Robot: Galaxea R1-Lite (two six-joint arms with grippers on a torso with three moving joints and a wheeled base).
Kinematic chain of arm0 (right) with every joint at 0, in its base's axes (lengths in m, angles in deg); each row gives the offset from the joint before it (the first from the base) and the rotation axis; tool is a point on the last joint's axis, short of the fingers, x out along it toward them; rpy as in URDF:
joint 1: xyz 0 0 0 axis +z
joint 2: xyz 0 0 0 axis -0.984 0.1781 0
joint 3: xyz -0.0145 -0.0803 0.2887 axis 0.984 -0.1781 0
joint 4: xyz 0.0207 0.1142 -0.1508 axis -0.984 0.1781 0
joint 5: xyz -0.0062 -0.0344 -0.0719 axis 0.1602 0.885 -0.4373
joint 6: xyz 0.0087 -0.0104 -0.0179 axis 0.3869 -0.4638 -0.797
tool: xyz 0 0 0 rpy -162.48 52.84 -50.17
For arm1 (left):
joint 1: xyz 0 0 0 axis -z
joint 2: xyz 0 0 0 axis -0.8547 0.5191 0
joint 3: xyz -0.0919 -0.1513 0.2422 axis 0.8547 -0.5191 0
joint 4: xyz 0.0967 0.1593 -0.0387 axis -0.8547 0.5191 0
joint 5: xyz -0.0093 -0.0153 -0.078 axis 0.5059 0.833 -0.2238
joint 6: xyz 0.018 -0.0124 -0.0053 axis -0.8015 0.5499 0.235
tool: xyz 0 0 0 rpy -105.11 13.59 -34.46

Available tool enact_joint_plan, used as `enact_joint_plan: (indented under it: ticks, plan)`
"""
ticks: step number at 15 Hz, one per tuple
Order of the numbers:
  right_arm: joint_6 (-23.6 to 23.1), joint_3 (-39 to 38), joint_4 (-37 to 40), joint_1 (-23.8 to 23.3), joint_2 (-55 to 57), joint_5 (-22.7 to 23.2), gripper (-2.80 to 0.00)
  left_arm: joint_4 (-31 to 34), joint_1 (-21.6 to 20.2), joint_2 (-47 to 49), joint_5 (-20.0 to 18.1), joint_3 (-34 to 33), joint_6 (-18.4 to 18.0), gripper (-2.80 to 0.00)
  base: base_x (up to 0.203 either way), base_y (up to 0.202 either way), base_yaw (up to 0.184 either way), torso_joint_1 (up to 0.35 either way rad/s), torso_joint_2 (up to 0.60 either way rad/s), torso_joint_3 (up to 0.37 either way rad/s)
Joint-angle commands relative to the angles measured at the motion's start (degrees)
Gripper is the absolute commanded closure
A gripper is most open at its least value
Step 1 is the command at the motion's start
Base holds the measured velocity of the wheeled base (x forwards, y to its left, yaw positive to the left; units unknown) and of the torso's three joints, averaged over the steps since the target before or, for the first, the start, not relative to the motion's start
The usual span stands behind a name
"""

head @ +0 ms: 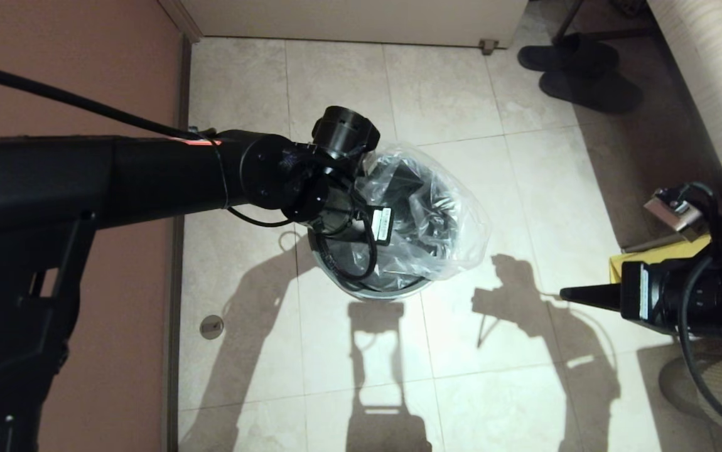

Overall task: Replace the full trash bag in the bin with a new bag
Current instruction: Put the new garbage bag on the trash can

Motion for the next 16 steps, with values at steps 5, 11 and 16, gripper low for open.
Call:
enact_joint_plan:
  ticks: [5, 11, 16]
  plan:
    - [3.3, 20.3, -0.4, 6.4, 17.0, -0.6, 0.00, -4.0, 2.6, -4.3, 0.5, -2.6, 3.2, 0.00, 0.000, 0.000, 0.000, 0.000, 0.00, 0.000]
    - [-4.0, 40.3, 11.6, 8.3, 31.5, -9.1, 0.00, -12.2, 2.7, 0.3, 0.6, -0.6, 4.2, 0.00, 0.000, 0.000, 0.000, 0.000, 0.00, 0.000]
    - [-6.1, 39.8, 12.8, 7.2, 29.2, -11.6, 0.00, -19.9, 2.4, 5.9, 0.6, -0.5, 3.6, 0.00, 0.000, 0.000, 0.000, 0.000, 0.00, 0.000]
